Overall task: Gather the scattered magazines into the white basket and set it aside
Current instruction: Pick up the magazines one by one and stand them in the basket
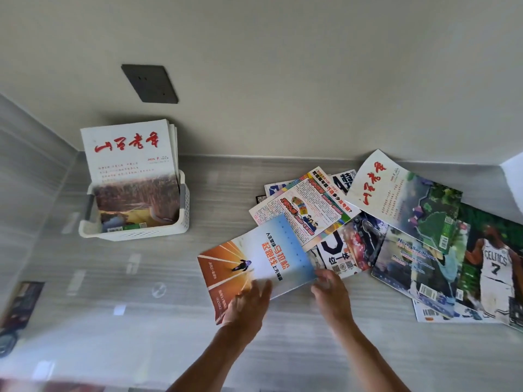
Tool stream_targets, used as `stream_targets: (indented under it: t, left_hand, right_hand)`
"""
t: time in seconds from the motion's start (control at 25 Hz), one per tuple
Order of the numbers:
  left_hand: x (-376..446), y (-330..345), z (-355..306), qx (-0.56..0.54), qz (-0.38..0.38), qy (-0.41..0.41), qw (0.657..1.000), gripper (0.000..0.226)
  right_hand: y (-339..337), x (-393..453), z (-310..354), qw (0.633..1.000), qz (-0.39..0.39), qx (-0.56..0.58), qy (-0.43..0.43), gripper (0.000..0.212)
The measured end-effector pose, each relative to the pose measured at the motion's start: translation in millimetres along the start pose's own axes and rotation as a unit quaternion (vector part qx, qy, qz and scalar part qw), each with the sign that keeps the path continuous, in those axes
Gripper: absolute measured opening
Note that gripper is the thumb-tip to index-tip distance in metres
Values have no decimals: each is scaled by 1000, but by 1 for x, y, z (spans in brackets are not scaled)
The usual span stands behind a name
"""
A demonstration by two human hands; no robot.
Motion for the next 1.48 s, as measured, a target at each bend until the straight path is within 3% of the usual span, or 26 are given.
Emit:
stream_targets:
  t: [0.08,0.16,0.28,0.36,0.44,0.52,0.56,0.68,0.8,1.0,1.08,1.16,1.24,1.36,1.48]
  left_hand:
    - [0,-32,17,-59,-91,-66,992,44]
    - [-5,-67,52,-215,-191,-150,946,24]
    - [-19,-98,102,-508,-265,-123,810,10]
    - [-37,-107,130,-633,-267,-108,719,22]
    - [-52,-107,159,-655,-284,-140,686,31]
    - [-65,-105,188,-635,-310,-147,692,20]
    - [-68,-103,199,-621,-326,-141,699,16]
    - [-70,-93,222,-561,-366,-142,729,17]
    - [-74,-94,230,-555,-362,-133,737,22]
    - [-87,-159,293,-591,-450,-111,660,10]
    - [-81,-198,329,-599,-460,-94,649,22]
    - [-69,-227,363,-582,-444,-118,671,33]
    - [-53,-232,391,-537,-417,-171,713,26]
    - [-27,-213,419,-495,-375,-213,754,17]
    - [-10,-197,434,-461,-348,-241,780,11]
  right_hand:
    - [2,-2,1,990,12,130,54,24]
    - [5,-6,13,983,26,172,62,27]
    - [32,-19,57,982,138,132,4,45]
    - [59,-29,99,961,222,160,-44,55]
    - [74,-33,134,948,255,165,-96,45]
    - [89,-34,157,952,241,116,-147,12]
    - [95,-34,162,955,228,94,-165,7]
    - [116,-38,166,969,176,54,-166,27]
    - [129,-42,175,971,142,45,-185,23]
    - [145,-52,263,934,146,109,-306,18]
    - [163,-48,313,925,121,78,-351,14]
    - [189,-39,355,924,83,7,-372,15]
    - [219,-28,377,927,77,-73,-360,21]
    - [254,-10,375,930,99,-165,-314,25]
    - [271,2,370,933,111,-182,-288,25]
Point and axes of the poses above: each hand's wrist, its own x-axis towards the middle knuckle, its own y-axis out of the palm, z = x × y, the point moved 4 cm from there along x, towards the middle knuckle, and after that the axes turned 3 degrees about -y, right-handed, at the moved point
